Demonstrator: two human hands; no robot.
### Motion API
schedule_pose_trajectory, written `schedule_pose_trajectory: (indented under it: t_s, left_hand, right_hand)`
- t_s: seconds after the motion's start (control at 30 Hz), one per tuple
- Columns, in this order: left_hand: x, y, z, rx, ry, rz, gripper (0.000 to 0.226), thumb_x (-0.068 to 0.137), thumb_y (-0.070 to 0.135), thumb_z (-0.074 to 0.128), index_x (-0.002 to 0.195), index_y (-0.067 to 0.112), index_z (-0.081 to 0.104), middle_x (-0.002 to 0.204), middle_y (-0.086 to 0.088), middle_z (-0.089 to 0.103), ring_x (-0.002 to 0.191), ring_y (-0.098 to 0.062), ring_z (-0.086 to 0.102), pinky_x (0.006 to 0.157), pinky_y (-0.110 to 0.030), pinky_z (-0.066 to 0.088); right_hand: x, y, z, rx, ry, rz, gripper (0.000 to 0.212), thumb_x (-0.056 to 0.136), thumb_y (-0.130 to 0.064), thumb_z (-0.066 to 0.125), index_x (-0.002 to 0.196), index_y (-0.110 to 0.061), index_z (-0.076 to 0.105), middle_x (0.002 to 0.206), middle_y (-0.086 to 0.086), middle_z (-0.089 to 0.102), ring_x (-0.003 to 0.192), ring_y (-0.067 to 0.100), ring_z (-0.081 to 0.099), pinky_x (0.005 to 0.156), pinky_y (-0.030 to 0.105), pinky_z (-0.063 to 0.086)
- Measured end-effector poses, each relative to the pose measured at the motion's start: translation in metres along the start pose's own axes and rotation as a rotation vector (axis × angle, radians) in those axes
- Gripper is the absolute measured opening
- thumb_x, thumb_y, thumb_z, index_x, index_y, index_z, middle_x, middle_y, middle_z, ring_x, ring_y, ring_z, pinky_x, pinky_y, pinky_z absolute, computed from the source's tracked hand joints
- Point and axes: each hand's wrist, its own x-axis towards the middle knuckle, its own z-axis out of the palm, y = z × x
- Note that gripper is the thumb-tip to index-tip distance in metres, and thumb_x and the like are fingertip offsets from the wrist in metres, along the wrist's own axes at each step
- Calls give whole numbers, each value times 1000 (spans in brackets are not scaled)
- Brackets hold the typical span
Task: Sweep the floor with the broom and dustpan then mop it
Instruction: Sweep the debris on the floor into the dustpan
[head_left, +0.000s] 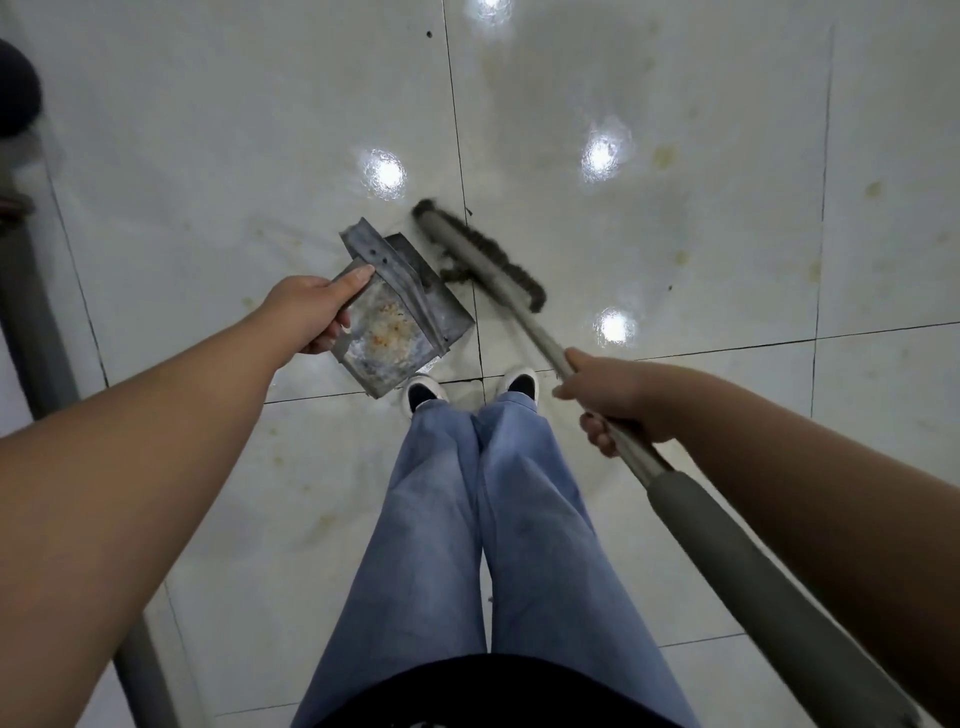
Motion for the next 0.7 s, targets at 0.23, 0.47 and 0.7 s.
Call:
schedule_pose_trajectory:
  t_s: [0.23,0.47,0.7]
  left_hand:
    - [-1,-17,-9,44,46,47,44,84,51,58,64,13,53,63,-4,51,54,-15,46,60,-25,45]
    - [-6,-48,-41,289,52,66,43,90,48,51,75,8,60,69,-2,51,71,-19,46,58,-20,32]
    - [-16,-50,-38,69,-57,76,10,90,17,59,100,16,58,81,4,54,58,3,57,51,-7,39]
  right_hand:
    - [-39,-14,-40,305,-114,158,25,100,-26,37,118,-41,45,35,-4,30,20,1,26,25,3,22]
    - [-68,-12,-68,243,63,63,42,100,-18,32,135,-40,41,36,-1,34,20,2,24,26,3,23]
    - [-52,-36,-69,179,220,-6,44,100,-17,33,138,-38,35,59,2,27,20,1,25,26,4,23]
